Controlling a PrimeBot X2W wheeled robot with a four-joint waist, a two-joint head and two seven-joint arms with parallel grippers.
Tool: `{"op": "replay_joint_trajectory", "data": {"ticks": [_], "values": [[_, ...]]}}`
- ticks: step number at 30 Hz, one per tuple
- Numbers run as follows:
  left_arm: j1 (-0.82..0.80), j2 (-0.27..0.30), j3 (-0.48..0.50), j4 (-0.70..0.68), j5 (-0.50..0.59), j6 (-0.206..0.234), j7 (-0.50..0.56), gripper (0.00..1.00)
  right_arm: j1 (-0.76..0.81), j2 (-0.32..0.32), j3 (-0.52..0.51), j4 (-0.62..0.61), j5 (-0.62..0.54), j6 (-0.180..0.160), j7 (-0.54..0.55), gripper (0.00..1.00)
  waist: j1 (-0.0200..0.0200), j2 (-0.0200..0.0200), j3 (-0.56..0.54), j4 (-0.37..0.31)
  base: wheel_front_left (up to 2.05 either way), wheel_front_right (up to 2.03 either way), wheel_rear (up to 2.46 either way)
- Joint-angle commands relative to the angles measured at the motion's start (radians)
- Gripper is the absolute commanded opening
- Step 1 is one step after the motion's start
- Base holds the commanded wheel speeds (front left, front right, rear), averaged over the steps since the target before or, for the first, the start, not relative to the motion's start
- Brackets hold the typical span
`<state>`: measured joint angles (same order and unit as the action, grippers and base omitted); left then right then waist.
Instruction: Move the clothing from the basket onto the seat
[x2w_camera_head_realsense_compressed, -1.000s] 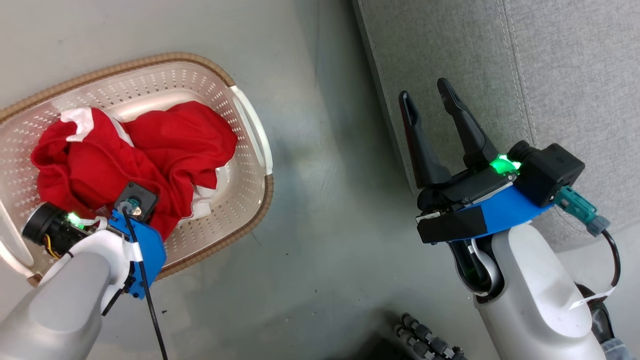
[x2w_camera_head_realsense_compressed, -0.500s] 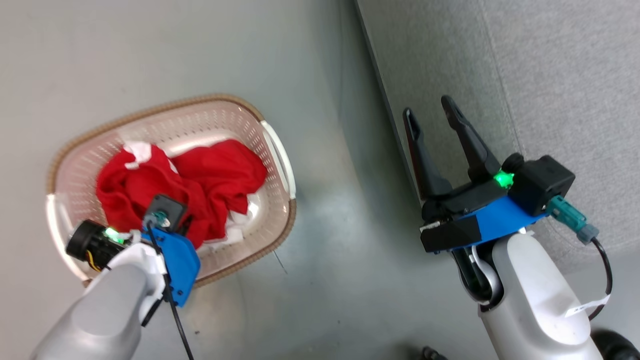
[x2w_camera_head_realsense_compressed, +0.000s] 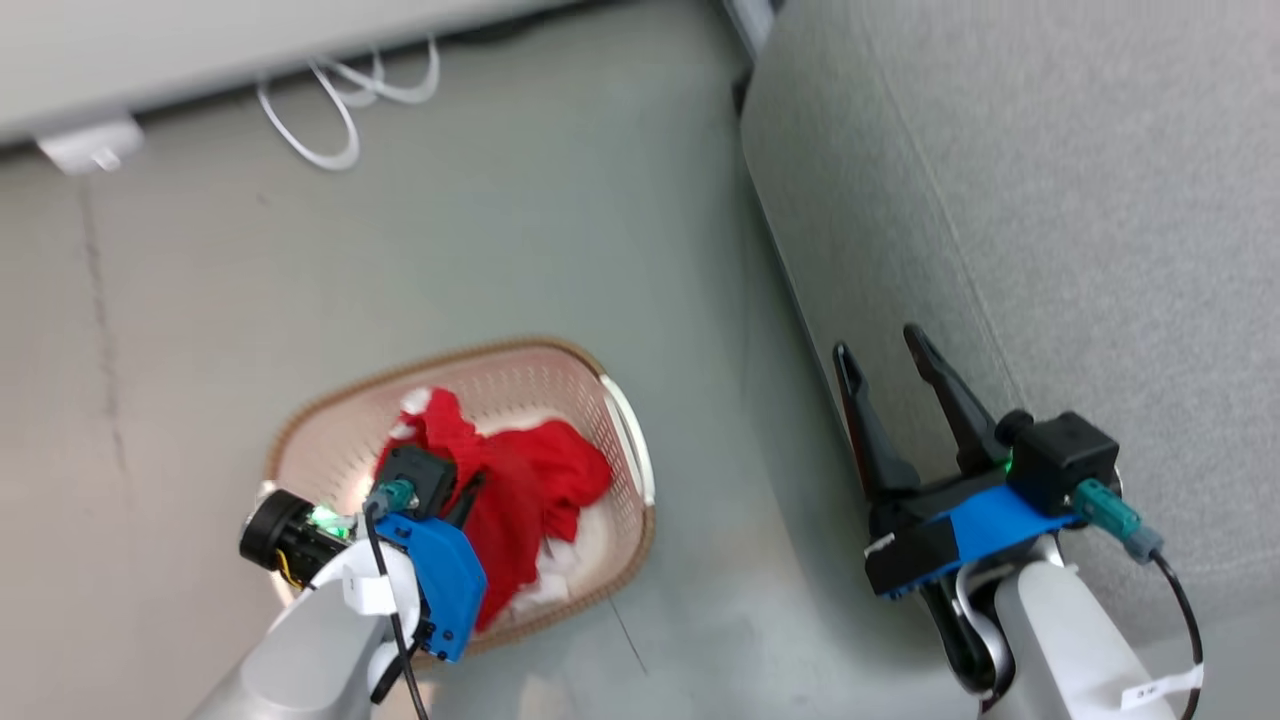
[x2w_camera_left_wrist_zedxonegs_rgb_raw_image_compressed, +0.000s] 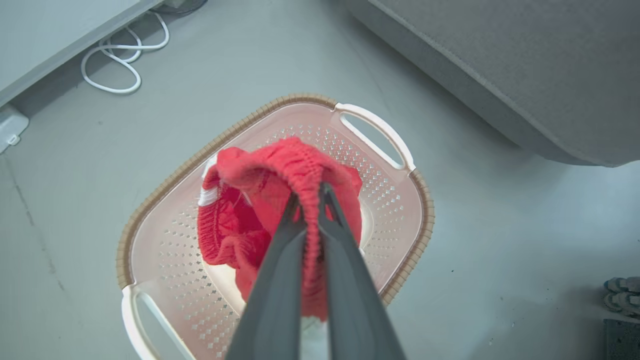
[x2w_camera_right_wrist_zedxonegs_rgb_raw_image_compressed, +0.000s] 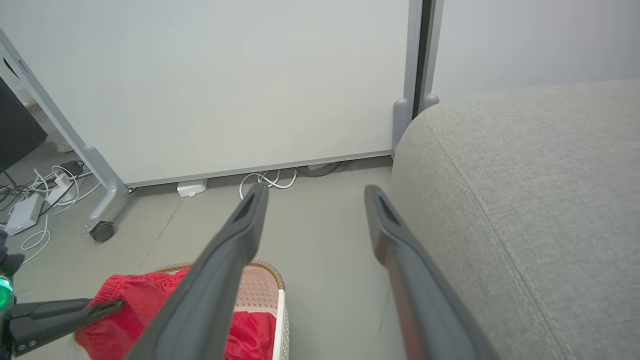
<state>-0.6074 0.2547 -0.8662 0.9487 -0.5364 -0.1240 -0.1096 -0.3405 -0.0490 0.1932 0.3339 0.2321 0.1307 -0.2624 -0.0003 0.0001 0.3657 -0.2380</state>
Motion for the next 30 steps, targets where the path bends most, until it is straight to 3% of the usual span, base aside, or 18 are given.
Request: {"op": "replay_joint_trajectory", "data": {"ticks": [1, 13, 30], "values": [[0.015, -0.001, -0.002, 0.004, -0.002, -0.003, -0.007, 0.00, 0.018, -0.002, -0.003, 0.004, -0.002, 0.000, -0.003, 1.00, 0.0003, -0.0001, -0.083, 0.040, 0.00, 0.00, 0.00], [0.033, -0.090, -0.016, 0.009, -0.059, -0.008, -0.080, 0.00, 0.144, -0.002, -0.041, -0.005, -0.035, 0.000, 0.054, 1.00, 0.0003, -0.0001, -0.300, 0.116, 0.00, 0.00, 0.00], [-0.123, -0.189, -0.030, -0.083, -0.129, -0.007, -0.078, 0.00, 0.230, -0.002, -0.048, -0.086, -0.050, 0.000, 0.129, 1.00, 0.0003, -0.0001, -0.366, 0.178, 0.00, 0.00, 0.00]]}}
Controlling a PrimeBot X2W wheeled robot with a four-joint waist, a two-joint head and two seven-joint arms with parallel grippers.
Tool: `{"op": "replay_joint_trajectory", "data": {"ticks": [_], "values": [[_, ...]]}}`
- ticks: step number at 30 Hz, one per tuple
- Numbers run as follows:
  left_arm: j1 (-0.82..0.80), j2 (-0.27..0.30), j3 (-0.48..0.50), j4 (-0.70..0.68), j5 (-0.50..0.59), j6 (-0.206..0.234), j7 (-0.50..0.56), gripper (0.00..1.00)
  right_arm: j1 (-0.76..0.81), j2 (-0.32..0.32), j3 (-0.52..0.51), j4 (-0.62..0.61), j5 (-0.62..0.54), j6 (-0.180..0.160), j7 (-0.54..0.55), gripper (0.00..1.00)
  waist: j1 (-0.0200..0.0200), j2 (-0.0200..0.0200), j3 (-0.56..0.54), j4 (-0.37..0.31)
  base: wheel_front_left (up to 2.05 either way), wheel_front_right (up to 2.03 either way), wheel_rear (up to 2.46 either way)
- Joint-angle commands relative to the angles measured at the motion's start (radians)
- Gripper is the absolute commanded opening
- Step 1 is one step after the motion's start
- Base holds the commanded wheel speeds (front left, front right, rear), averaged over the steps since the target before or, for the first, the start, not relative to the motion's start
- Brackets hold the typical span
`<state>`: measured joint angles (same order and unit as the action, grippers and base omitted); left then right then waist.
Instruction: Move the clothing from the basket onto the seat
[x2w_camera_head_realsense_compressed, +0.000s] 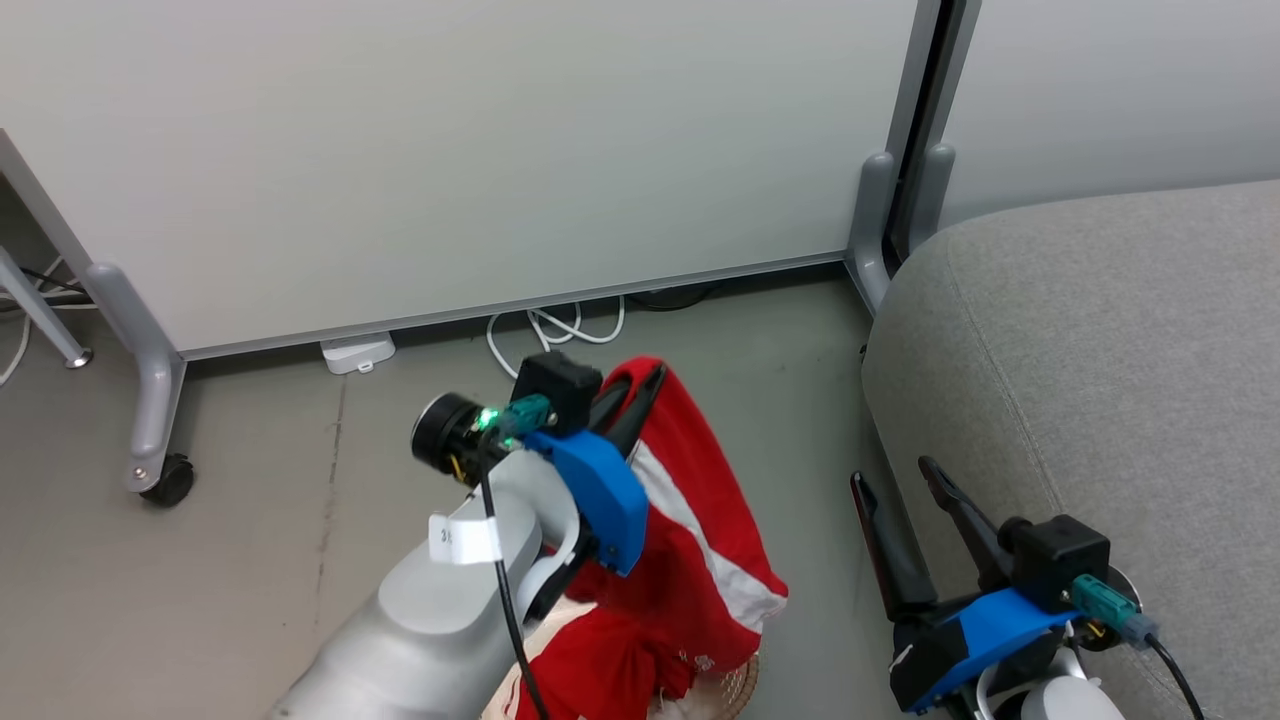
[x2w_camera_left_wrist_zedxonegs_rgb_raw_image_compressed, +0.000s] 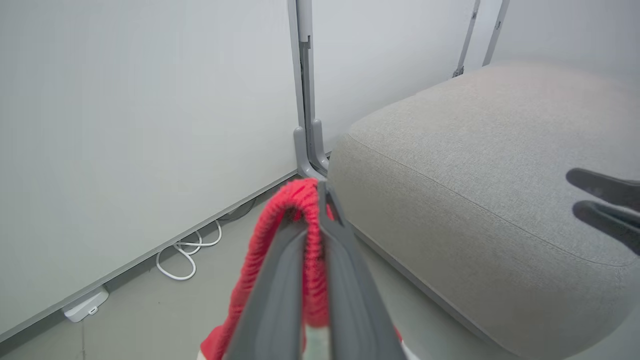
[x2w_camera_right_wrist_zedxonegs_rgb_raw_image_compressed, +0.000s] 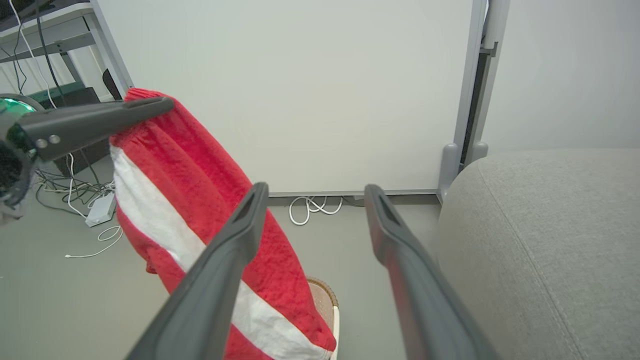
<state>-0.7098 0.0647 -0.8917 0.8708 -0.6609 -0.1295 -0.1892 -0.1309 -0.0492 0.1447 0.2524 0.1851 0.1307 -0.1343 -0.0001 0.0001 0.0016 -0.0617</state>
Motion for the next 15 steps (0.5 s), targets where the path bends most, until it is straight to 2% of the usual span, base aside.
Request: {"op": "replay_joint_trajectory", "data": {"ticks": [1, 10, 15], "values": [[-0.031, -0.002, -0.008, -0.011, -0.009, -0.001, 0.007, 0.00, 0.021, -0.002, 0.002, -0.007, -0.003, 0.000, 0.005, 1.00, 0.0001, -0.0001, -0.003, 0.003, 0.00, 0.00, 0.00], [-0.108, -0.014, -0.042, -0.076, -0.068, 0.000, 0.054, 0.00, 0.038, -0.002, 0.017, -0.024, 0.000, 0.000, 0.018, 1.00, 0.0001, -0.0001, -0.009, 0.006, 0.00, 0.00, 0.00], [-0.135, -0.014, -0.071, -0.118, -0.108, 0.027, 0.073, 0.00, 0.040, -0.002, 0.026, -0.027, 0.003, 0.000, 0.021, 1.00, 0.0001, -0.0001, -0.008, 0.002, 0.00, 0.00, 0.00]]}}
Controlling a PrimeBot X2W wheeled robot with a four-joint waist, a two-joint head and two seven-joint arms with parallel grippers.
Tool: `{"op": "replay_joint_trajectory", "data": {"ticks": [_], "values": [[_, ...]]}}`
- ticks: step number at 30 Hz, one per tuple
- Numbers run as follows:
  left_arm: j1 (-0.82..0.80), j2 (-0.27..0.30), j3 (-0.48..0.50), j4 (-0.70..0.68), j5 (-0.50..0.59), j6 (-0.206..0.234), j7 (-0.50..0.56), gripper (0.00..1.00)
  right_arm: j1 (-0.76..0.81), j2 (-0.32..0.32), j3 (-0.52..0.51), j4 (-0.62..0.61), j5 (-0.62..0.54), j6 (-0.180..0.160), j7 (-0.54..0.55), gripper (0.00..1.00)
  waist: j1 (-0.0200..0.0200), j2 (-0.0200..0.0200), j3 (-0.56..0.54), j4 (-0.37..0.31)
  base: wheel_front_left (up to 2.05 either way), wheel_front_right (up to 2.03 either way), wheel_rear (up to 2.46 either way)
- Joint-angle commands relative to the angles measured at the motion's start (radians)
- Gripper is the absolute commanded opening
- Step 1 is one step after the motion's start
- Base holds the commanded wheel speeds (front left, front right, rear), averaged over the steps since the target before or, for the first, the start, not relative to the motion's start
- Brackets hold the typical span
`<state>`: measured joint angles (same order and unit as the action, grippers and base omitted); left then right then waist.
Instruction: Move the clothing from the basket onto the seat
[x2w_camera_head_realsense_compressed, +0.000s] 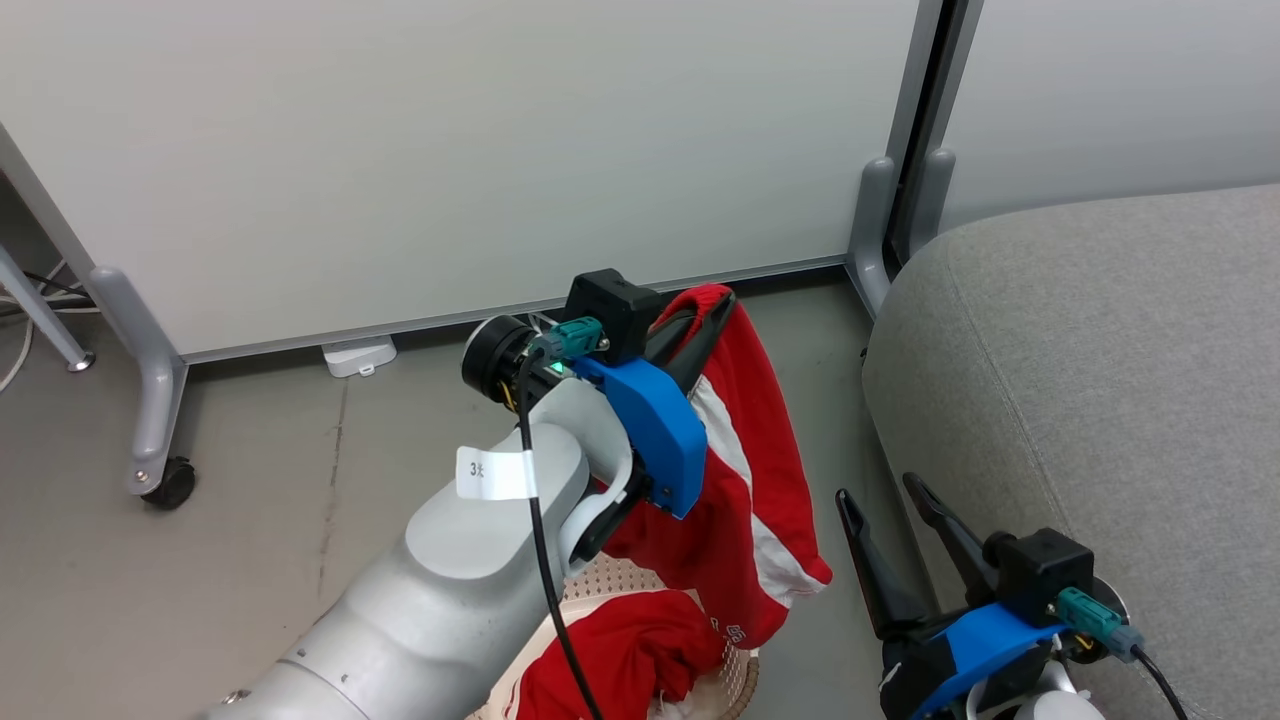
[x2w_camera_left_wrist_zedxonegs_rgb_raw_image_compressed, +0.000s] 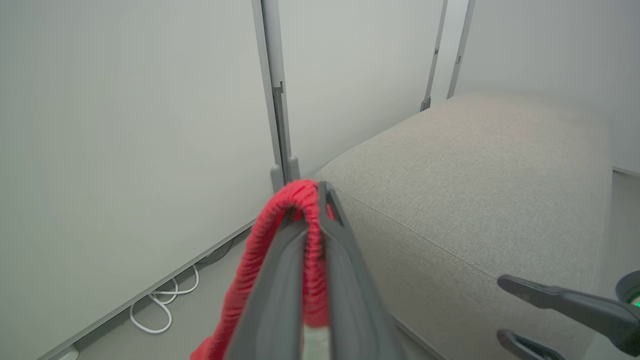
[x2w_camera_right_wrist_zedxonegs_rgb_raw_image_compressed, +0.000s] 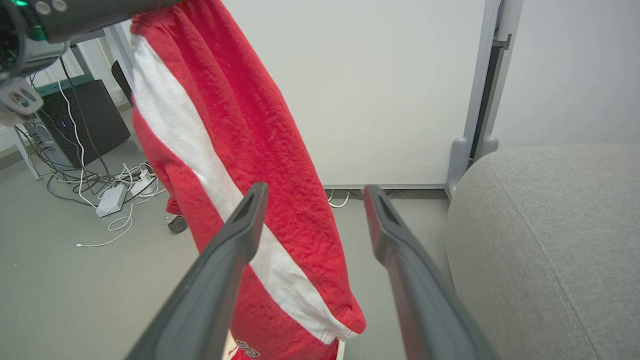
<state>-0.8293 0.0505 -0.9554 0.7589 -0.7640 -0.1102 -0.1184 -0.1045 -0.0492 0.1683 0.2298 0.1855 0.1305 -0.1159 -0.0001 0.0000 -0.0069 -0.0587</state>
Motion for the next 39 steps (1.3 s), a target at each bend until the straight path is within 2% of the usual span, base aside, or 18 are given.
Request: {"op": "replay_joint_trajectory", "data": {"ticks": [1, 11, 19, 28, 39], "values": [[-0.019, 0.000, -0.016, -0.012, -0.012, 0.014, 0.005, 0.00, 0.012, -0.002, 0.005, -0.006, 0.002, 0.000, 0.004, 1.00, 0.0001, 0.0000, 0.001, -0.002, 0.00, 0.00, 0.00], [-0.030, 0.000, -0.083, -0.026, -0.060, 0.032, 0.000, 0.00, 0.007, -0.002, 0.031, -0.004, 0.003, 0.000, 0.011, 1.00, 0.0001, 0.0000, 0.001, -0.009, 0.00, 0.00, 0.00], [-0.041, 0.000, -0.123, -0.028, -0.096, 0.038, -0.007, 0.00, -0.032, -0.002, 0.128, 0.028, -0.006, 0.000, 0.026, 1.00, 0.0001, 0.0000, 0.003, -0.010, 0.00, 0.00, 0.00], [-0.057, 0.000, -0.164, -0.042, -0.131, 0.044, -0.013, 0.00, -0.134, -0.002, 0.209, 0.152, 0.010, 0.000, 0.004, 1.00, 0.0001, 0.0000, 0.005, -0.001, 0.00, 0.00, 0.00], [-0.077, 0.000, -0.219, -0.056, -0.178, 0.053, -0.027, 0.00, -0.292, -0.002, 0.266, 0.366, 0.096, 0.000, -0.081, 1.00, 0.0001, 0.0000, 0.006, 0.025, 0.00, 0.00, 0.00]]}}
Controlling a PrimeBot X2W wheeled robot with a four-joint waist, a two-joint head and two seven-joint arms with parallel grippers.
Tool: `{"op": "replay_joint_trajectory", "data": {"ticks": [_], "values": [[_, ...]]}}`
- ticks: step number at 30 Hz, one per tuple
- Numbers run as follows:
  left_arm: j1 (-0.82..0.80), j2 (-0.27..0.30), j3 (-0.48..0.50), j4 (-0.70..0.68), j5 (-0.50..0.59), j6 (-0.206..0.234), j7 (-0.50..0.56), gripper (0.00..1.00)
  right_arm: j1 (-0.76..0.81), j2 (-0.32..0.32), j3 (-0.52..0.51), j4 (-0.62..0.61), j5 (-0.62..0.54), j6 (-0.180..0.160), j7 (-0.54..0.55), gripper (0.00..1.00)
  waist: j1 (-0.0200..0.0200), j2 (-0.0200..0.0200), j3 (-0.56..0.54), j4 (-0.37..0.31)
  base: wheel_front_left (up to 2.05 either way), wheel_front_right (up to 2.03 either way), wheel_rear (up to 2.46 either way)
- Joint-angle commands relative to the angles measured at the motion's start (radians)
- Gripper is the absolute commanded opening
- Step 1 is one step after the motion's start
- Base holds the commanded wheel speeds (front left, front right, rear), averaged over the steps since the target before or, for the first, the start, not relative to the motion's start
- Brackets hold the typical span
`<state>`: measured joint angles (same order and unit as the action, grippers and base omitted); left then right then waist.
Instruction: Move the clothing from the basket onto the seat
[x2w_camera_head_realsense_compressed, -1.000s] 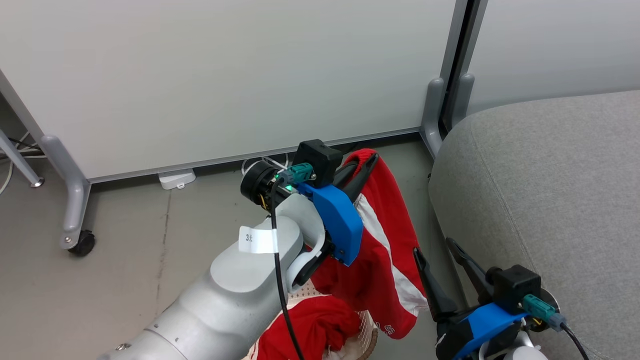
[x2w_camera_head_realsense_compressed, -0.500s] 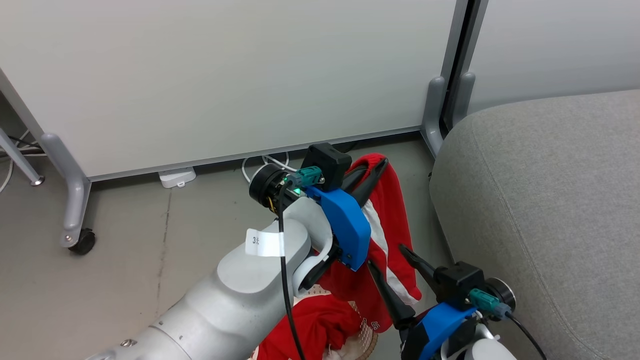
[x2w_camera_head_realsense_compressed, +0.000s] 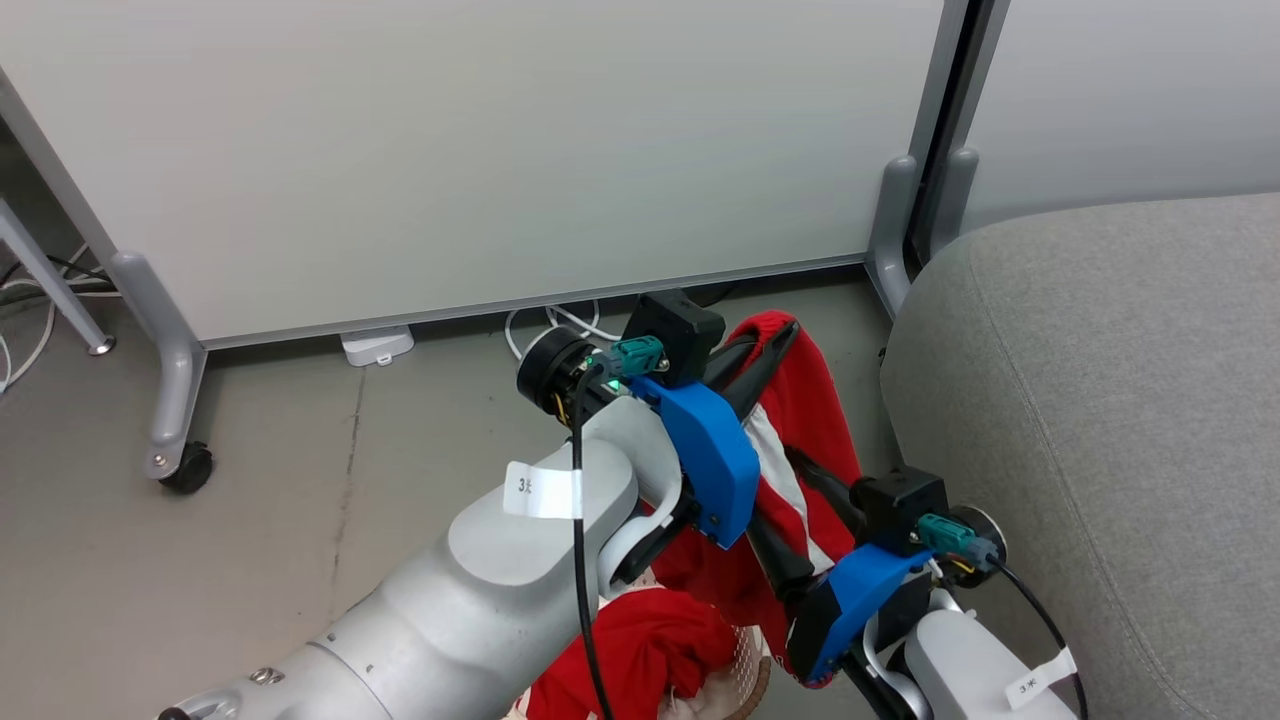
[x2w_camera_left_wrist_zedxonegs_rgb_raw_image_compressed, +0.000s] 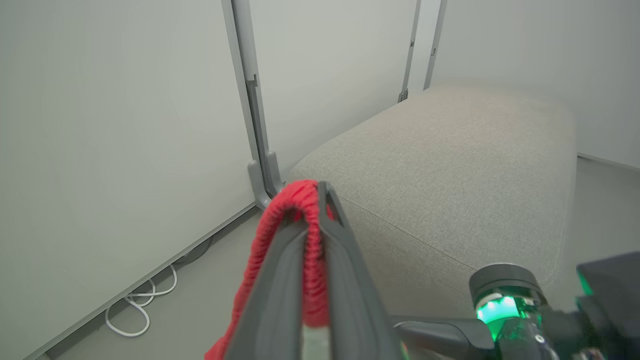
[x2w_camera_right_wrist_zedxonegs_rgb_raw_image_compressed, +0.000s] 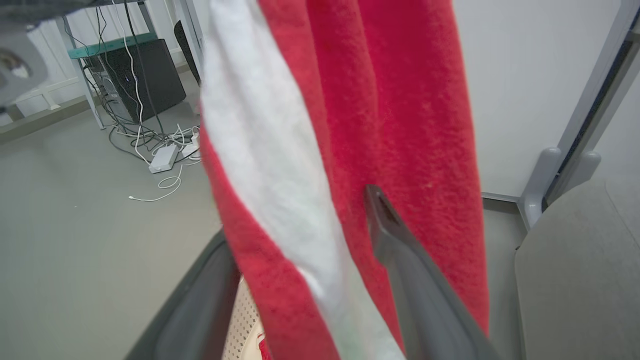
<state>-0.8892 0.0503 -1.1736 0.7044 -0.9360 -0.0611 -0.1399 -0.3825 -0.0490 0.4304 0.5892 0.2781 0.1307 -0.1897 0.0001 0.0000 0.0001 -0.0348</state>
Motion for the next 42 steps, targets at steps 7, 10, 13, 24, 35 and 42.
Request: {"op": "replay_joint_trajectory", "data": {"ticks": [7, 10, 13, 24, 35, 42], "values": [[-0.021, 0.000, -0.026, -0.005, -0.028, 0.009, -0.011, 0.00, -0.081, -0.002, 0.046, 0.089, 0.052, 0.000, -0.043, 1.00, -0.0001, 0.0000, -0.001, 0.005, 0.00, 0.00, 0.00], [-0.023, 0.000, -0.036, -0.003, -0.037, 0.011, -0.014, 0.00, -0.103, -0.002, 0.072, 0.120, 0.075, 0.000, -0.053, 1.00, -0.0001, 0.0000, -0.003, 0.005, 0.00, 0.00, 0.00], [-0.026, 0.000, -0.046, 0.000, -0.044, 0.013, -0.018, 0.00, -0.119, -0.002, 0.093, 0.143, 0.106, 0.000, -0.061, 0.26, -0.0001, 0.0000, -0.006, 0.004, 0.00, 0.00, 0.00], [-0.031, 0.000, -0.067, 0.013, -0.068, 0.018, -0.031, 0.00, -0.141, -0.003, 0.122, 0.176, 0.148, 0.000, -0.075, 0.00, -0.0001, 0.0000, -0.011, -0.005, 0.00, 0.00, 0.00], [-0.030, 0.000, -0.081, 0.028, -0.085, 0.033, -0.044, 0.09, -0.145, -0.003, 0.122, 0.167, 0.161, 0.000, -0.077, 0.00, -0.0001, 0.0000, -0.009, -0.015, 0.00, 0.00, 0.00], [-0.029, 0.000, -0.087, 0.036, -0.097, 0.041, -0.047, 1.00, -0.142, -0.003, 0.122, 0.159, 0.156, 0.000, -0.077, 0.00, -0.0001, 0.0000, -0.007, -0.015, 0.00, 0.00, 0.00]]}}
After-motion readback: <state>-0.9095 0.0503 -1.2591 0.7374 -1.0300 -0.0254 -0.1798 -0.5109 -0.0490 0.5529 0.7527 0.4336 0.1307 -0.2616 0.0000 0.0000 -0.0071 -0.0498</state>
